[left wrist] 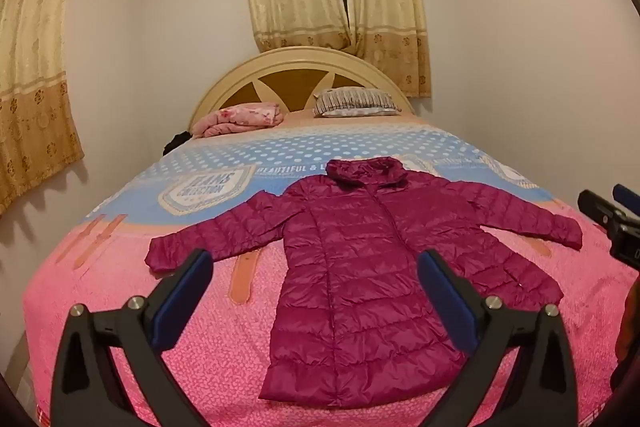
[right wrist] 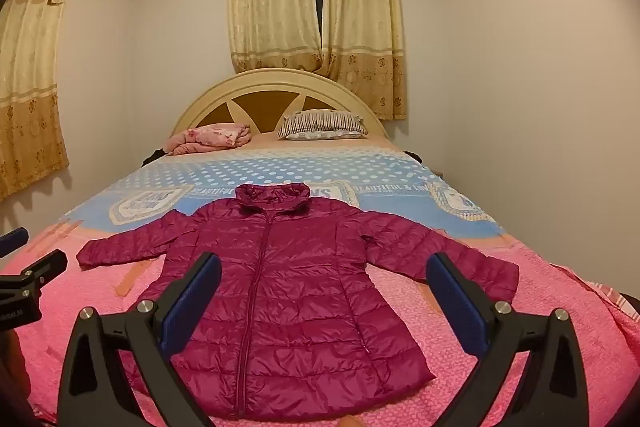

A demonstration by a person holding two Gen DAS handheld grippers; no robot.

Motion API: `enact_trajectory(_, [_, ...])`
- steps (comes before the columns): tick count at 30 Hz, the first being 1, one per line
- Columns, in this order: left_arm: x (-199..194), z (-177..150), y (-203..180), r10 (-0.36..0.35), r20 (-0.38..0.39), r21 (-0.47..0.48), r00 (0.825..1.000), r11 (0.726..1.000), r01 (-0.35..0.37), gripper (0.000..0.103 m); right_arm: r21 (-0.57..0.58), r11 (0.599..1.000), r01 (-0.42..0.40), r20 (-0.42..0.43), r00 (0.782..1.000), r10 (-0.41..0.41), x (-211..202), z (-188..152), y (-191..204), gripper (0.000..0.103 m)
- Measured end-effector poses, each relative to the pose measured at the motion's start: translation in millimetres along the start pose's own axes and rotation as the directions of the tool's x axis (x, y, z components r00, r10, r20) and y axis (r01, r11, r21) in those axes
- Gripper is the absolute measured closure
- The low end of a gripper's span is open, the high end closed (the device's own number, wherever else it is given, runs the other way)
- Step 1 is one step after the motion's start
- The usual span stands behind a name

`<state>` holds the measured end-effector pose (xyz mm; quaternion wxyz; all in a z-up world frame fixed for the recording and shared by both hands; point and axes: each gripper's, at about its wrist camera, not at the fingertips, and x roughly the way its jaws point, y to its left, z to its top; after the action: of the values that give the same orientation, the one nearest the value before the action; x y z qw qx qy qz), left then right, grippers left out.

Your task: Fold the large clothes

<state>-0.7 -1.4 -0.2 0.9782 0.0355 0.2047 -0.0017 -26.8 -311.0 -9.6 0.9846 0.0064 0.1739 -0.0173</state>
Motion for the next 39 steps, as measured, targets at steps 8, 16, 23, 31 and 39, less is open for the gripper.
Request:
enact_trajectory(8, [-3.5, -2.4, 5.3, 0.001, -0.003, -0.028, 1.000, 1.000, -0.001, 0.000, 0.002, 1.000, 0.007, -0.005, 1.000, -0.007, -3.3, 0.2, 3.1, 0.001])
enact_trajectory(16, [0.8, -2.1, 0.8, 0.003, -0.007, -0.021, 1.000, 1.000, -0.003, 0.000, 0.038, 0.999, -0.008, -0.027, 1.000, 0.009, 7.3, -7.0, -0.9, 0.001])
enact_trajectory(23, [4.4, 0.0, 10.1, 0.001, -0.006, -0.026, 1.000, 1.000, -0.001, 0.000, 0.053, 0.999, -0.011, -0.034, 0.999, 0.013, 7.2, -9.8, -0.8, 0.001])
enact_trajectory(31, [5.0, 1.1, 10.9, 0.002, -0.006, -0.026, 1.000, 1.000, -0.003, 0.000, 0.060, 0.998, -0.017, -0.043, 0.999, 0.020, 9.4, -11.2, -1.1, 0.001])
enact_trajectory(39, [2.8, 4.4, 13.2, 0.005, 0.002, -0.028, 1.000, 1.000, -0.005, 0.000, 0.062, 0.998, -0.018, -0.047, 0.999, 0.021, 11.8, -13.1, -0.8, 0.001])
